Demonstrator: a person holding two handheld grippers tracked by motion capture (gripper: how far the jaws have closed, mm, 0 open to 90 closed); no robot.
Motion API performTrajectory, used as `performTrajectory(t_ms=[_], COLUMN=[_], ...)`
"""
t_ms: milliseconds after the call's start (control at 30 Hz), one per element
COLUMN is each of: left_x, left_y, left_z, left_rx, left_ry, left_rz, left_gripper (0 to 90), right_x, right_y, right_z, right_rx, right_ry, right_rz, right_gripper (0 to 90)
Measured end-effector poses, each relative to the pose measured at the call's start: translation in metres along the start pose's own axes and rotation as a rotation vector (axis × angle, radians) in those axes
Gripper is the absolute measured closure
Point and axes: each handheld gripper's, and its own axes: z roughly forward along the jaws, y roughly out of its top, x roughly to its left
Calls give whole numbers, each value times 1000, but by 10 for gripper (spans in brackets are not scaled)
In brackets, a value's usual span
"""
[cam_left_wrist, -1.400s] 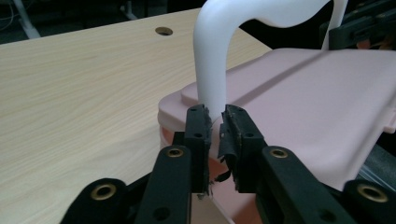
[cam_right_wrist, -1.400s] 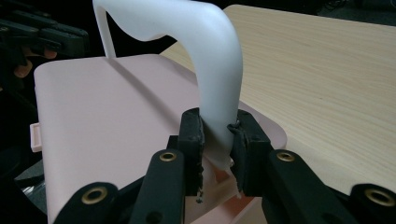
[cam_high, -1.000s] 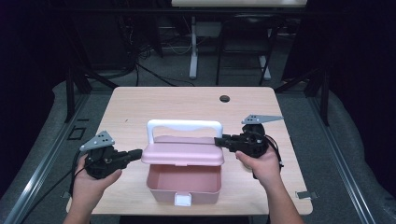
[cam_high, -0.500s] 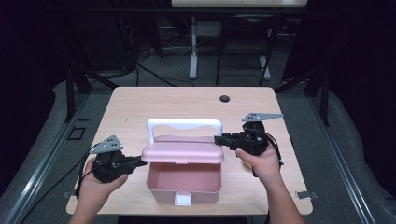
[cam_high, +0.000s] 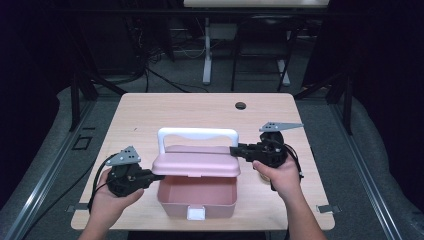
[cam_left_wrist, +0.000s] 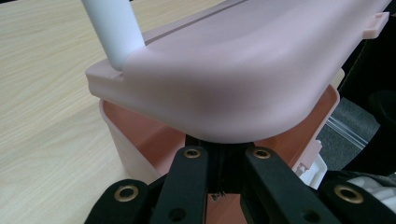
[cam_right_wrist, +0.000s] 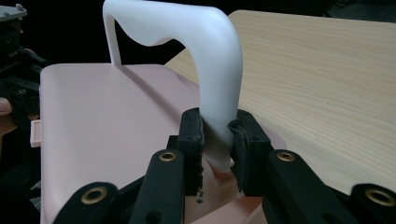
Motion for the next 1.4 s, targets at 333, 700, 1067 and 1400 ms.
performTrajectory(t_ms=[333,700,1067,1400], left_x=[0,6,15,20], left_y=[7,23,34,49], left_z=[-3,-4,-4,-2], left_rx=[-27,-83,-105,-98], left_ry=[-1,7,5,47], left_rz=[7,19,6,11], left_gripper=[897,897,897,897], right_x=[1,15,31,38], right_y=[-2,-8,-57,-89], right_z=[-18,-39,-21,15], right_rx=[-71,-64,40,135], right_ry=[-67,-243,-166,-80], right_rz=[3,-63,-94,-144], right_gripper=[710,881,900,900])
